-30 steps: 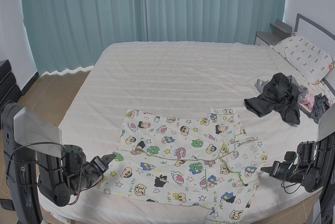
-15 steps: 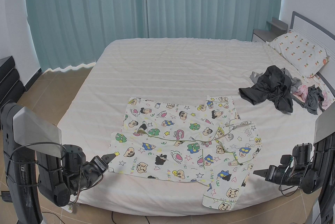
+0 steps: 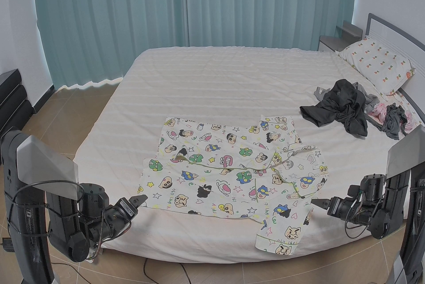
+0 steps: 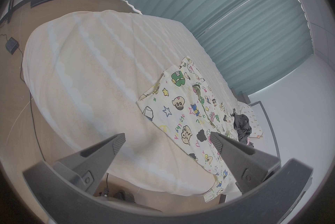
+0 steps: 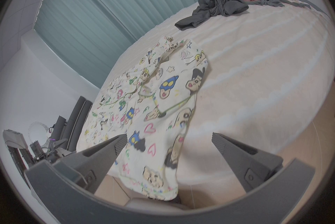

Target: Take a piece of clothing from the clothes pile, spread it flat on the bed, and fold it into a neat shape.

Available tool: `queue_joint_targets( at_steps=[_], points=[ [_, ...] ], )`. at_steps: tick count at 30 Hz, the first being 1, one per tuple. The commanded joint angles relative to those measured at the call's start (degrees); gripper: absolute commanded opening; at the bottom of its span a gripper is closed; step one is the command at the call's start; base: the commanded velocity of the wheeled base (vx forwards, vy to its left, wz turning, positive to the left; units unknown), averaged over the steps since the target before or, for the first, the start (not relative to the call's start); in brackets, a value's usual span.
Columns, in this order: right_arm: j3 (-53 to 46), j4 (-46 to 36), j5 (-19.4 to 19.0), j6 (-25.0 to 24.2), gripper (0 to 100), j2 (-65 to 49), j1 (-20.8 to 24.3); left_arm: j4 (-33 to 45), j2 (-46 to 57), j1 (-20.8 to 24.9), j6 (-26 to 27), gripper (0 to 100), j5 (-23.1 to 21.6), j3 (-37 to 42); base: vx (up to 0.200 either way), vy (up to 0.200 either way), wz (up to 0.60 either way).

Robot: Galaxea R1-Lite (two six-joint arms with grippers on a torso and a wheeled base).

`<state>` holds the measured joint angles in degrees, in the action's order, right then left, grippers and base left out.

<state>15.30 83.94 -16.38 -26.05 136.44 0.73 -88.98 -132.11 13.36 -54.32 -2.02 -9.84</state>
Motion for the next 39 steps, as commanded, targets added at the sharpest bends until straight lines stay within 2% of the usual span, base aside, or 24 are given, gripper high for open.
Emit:
queue_joint_targets(
  at_steps=[1,3,7,18,21,25,32,38,39],
  points=[
    [10.3,-7.2,1.1,-0.1,100,2.2,-0.8,-1.0,-0.6,0.0,0.0,100,0.0,-0.2,0.0,0.0,0.0],
    [12.3,-8.9,1.1,-0.1,100,2.2,-1.3,-1.0,-0.7,0.0,0.0,100,0.0,-0.3,0.0,0.0,0.0],
    [21.1,-18.3,0.7,-0.2,100,1.0,-4.5,-1.0,-0.8,0.0,0.0,100,0.1,-0.4,0.0,0.0,0.0],
    [31.1,-27.4,-1.4,-1.2,100,0.5,-9.8,-1.0,-1.5,0.0,0.2,100,0.2,-0.6,0.0,0.0,0.0],
    [34.7,-30.8,-1.8,-1.5,100,1.6,-9.8,-1.0,-1.6,0.0,0.3,100,0.2,-0.7,0.0,0.0,0.0],
    [41.3,-35.6,-2.9,-4.2,100,3.9,-8.5,-1.0,-1.6,0.0,0.2,100,0.2,-0.7,0.0,0.0,0.0],
    [52.0,-44.7,-2.6,-4.0,100,9.7,-6.3,-1.0,-1.7,0.0,0.1,100,0.2,-0.6,0.0,0.0,0.0],
    [57.3,-49.6,-2.2,-3.7,100,12.2,-4.3,-1.0,-1.8,0.0,0.1,100,0.2,-0.6,0.0,0.0,0.0],
    [58.4,-51.1,-2.2,-3.7,0,12.2,-4.3,-1.0,-2.0,0.0,0.1,100,0.2,-0.6,0.0,0.0,0.0]
  ],
)
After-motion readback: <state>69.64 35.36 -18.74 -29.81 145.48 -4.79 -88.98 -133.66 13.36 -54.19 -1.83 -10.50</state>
